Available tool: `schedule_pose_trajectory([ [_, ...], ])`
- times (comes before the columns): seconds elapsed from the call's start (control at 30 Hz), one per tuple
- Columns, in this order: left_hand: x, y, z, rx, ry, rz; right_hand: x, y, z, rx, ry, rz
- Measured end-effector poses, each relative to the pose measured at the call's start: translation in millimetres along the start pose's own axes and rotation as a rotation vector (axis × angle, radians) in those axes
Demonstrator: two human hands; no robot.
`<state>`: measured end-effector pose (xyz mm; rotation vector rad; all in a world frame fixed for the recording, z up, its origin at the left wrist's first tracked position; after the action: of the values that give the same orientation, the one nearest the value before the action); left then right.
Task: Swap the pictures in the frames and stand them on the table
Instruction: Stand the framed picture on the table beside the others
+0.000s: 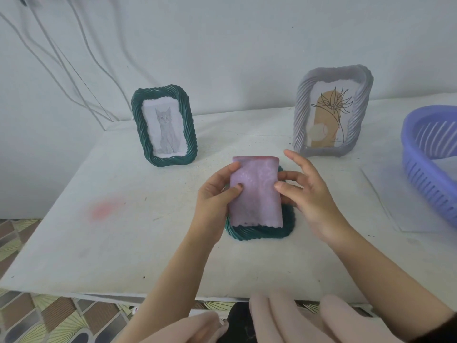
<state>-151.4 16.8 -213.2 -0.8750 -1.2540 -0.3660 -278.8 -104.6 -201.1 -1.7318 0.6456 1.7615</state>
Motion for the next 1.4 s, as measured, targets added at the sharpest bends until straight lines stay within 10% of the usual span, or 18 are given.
schedule_pose_trajectory([
  [0.13,-1.9,6.4,3.5,0.007,-0.027,-0.104,4.1,-8.4,-6.3,-0.056,0.013,0.104],
  [0.43,-19.2,34.6,17.1,-0.183,-0.094,-1.229,2.8,-11.1,-13.1,0.039,0.355,1.001],
  [0.63,-22.9,36.7,18.8,-0.297,-0.120,-1.460,37.1,-32.2,-7.3,-0.227,0.196,1.401],
  [1.4,-21.8,37.4,17.9,-0.299,-0.190,-1.466,21.6,-17.1,17.1,-0.437,0.403,1.117],
])
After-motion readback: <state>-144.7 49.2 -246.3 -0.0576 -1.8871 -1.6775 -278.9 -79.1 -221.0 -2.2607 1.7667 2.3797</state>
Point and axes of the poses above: each hand's wrist, its own z-axis away from the middle knuckle, its own y-axis out of the back of the hand, x = y × z, the point moved 5 cm from there along -z, towards the middle knuckle, and after that the axes turned 1 degree about -y, right-handed, at the moved point
